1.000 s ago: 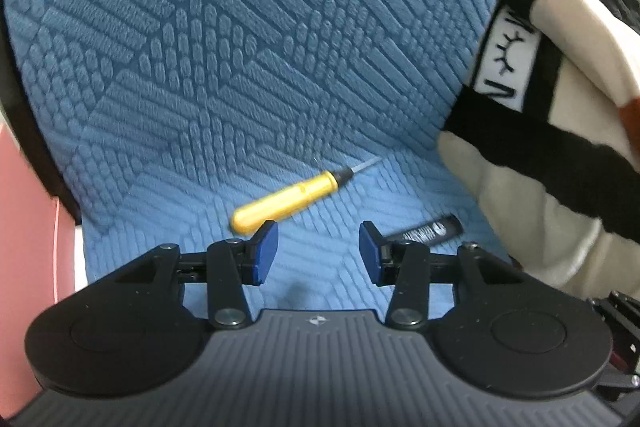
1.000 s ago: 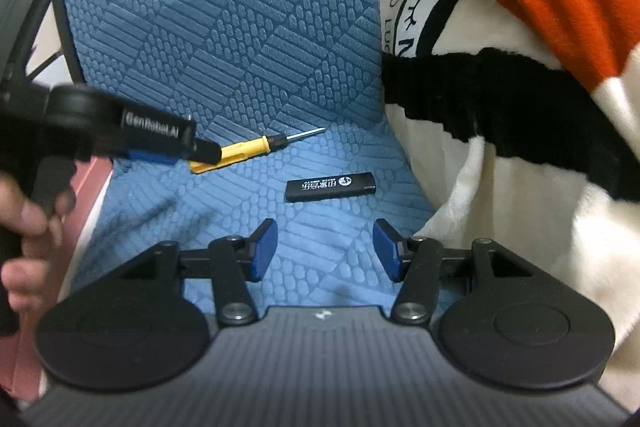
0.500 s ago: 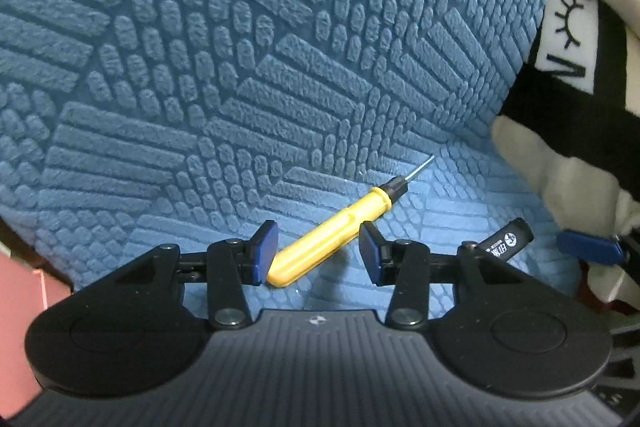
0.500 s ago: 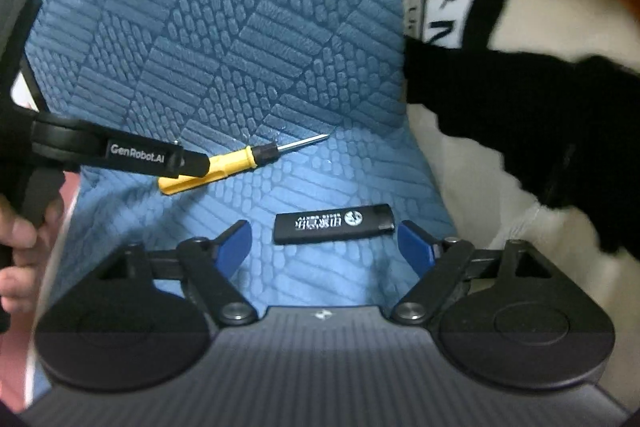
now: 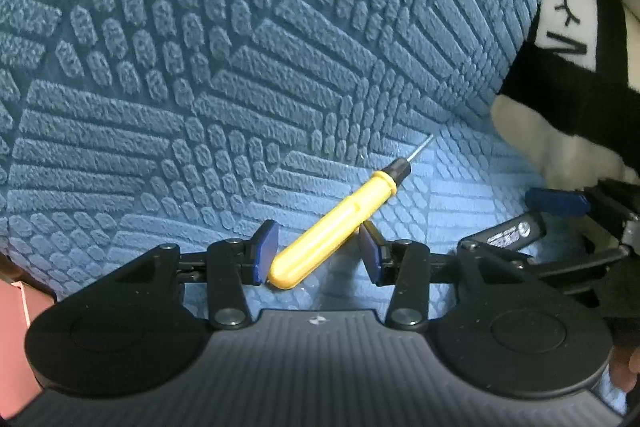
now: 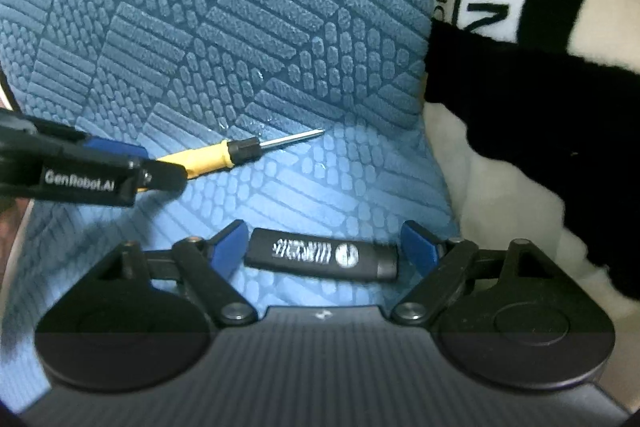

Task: Organize rigid objects
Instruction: 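Close the left gripper on the yellow screwdriver while the right gripper grasps the black USB stick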

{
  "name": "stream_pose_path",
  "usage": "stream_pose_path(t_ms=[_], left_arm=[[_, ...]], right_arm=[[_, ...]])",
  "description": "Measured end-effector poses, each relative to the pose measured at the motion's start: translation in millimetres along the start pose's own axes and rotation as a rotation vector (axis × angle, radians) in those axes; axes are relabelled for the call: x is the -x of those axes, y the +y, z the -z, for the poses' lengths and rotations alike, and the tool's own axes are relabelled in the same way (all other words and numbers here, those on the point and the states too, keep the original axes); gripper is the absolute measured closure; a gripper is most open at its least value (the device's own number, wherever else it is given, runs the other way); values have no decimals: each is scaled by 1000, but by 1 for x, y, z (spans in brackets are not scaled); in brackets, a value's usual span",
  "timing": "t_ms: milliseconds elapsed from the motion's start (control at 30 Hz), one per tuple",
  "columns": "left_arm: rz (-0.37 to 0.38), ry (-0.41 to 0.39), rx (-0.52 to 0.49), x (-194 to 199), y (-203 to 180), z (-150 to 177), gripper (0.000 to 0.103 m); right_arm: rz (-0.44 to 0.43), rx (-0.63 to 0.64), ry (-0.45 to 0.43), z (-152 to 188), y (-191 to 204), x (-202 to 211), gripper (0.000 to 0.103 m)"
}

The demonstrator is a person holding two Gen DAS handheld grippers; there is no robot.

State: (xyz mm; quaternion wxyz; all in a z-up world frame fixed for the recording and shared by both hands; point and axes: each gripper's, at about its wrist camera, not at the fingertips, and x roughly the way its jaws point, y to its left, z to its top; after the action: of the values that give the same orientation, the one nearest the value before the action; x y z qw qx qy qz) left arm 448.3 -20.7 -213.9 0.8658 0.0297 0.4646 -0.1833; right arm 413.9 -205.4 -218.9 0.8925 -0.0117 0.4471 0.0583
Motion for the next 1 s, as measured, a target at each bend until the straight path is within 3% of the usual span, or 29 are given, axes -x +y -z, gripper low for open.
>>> stream_pose_path(t_ms=[300, 600, 1000], left_arm=[[-43, -7, -99, 1, -14, 7, 57], [-34, 21, -94, 10, -27, 13, 70], [-18, 17, -32, 39, -47, 52, 73]], right_arm=[[10, 31, 8, 3, 2, -1, 18], [11, 14, 32, 4, 1, 9, 18], [59, 14, 44, 26, 11, 42, 18]])
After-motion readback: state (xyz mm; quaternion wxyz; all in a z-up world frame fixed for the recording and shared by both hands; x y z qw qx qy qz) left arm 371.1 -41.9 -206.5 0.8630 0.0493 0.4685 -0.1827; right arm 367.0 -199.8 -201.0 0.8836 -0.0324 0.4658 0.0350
